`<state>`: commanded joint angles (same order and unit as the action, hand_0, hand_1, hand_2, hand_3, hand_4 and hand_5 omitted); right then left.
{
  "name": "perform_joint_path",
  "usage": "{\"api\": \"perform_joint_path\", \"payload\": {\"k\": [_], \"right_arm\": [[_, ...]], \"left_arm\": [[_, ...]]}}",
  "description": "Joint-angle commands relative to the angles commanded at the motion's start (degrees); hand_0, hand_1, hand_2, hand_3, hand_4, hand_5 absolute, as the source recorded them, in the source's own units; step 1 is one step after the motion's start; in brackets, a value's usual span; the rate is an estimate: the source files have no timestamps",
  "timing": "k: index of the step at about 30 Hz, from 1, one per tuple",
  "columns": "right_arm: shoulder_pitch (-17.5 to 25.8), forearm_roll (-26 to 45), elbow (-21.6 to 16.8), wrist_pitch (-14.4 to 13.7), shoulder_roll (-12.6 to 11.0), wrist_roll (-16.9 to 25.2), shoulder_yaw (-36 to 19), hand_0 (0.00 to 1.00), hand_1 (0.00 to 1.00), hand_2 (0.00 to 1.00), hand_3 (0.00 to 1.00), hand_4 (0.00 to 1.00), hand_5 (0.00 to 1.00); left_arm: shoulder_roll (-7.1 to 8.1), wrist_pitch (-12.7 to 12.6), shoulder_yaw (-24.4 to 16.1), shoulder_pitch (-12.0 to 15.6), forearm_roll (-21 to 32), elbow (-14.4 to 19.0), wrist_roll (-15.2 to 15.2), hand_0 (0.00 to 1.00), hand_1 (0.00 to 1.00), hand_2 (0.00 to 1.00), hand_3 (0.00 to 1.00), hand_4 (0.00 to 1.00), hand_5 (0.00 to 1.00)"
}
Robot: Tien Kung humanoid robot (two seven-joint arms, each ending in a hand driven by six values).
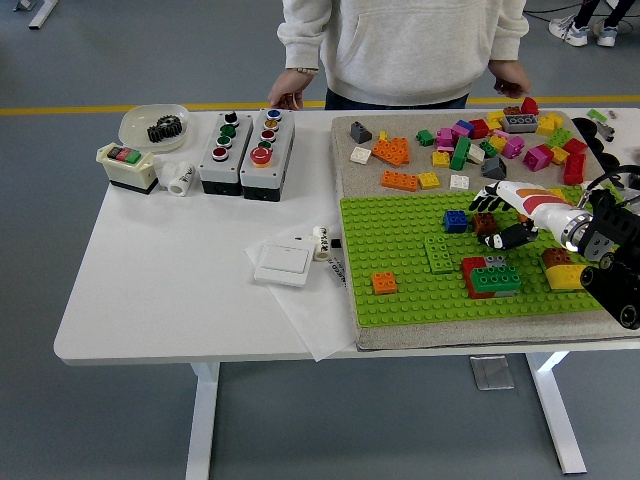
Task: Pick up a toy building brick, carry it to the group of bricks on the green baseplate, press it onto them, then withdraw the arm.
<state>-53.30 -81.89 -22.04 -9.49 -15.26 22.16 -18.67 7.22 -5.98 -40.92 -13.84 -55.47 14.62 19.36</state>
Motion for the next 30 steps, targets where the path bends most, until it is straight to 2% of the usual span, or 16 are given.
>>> {"api": "perform_joint_path", "payload": {"k": [1, 6, 7, 17, 24, 25, 30], "right_arm": [[0.03, 0.16, 0.08, -0.1, 0.03, 0.0, 0.06, 0.615, 0.635, 0.607, 0.609, 0.785, 0.173], [0.16, 1.29, 0.61, -0.98, 0.09, -0.08, 0.55, 0.615, 0.635, 0.607, 0.609, 0.785, 0.173], [0.16, 1.34, 0.63, -1.0, 0.08, -0.09, 0.58, 0.597, 0.62, 0.6, 0.587, 0.758, 0.192], [0.01, 4.0, 2.69, -0.35, 0.65, -0.94, 2.16, 0.595, 0.624, 0.6, 0.583, 0.759, 0.204], [0.1, 4.2, 2.74, -0.79, 0.74, -0.78, 2.22, 0.594, 0.621, 0.597, 0.58, 0.754, 0.195], [0.08, 4.27, 2.73, -0.96, 0.76, -0.69, 2.19, 0.551, 0.594, 0.593, 0.57, 0.748, 0.194], [0.1, 4.46, 2.71, -1.32, 0.73, -0.51, 2.14, 0.551, 0.594, 0.593, 0.57, 0.748, 0.194]], "left_arm": [[0.0, 0.02, -0.02, -0.02, -0.07, 0.01, 0.02, 0.775, 0.75, 0.738, 0.599, 0.674, 0.592], [-0.01, 0.11, -0.29, -0.18, -0.72, 0.09, 0.1, 0.775, 0.75, 0.738, 0.599, 0.674, 0.592], [0.0, 0.11, -0.29, -0.19, -0.73, 0.1, 0.1, 0.774, 0.751, 0.736, 0.6, 0.675, 0.591], [-0.03, 0.16, 0.4, -1.22, -0.1, 0.32, 0.11, 0.777, 0.752, 0.74, 0.599, 0.674, 0.589], [-0.08, 0.21, 0.48, -1.49, -0.01, 0.37, 0.12, 0.779, 0.752, 0.743, 0.6, 0.675, 0.589], [-0.07, 0.23, 0.46, -1.51, -0.05, 0.38, 0.16, 0.779, 0.755, 0.743, 0.6, 0.675, 0.589], [-0.02, 0.29, 0.55, -1.6, 0.05, 0.4, 0.21, 0.779, 0.755, 0.743, 0.6, 0.675, 0.589]]}}
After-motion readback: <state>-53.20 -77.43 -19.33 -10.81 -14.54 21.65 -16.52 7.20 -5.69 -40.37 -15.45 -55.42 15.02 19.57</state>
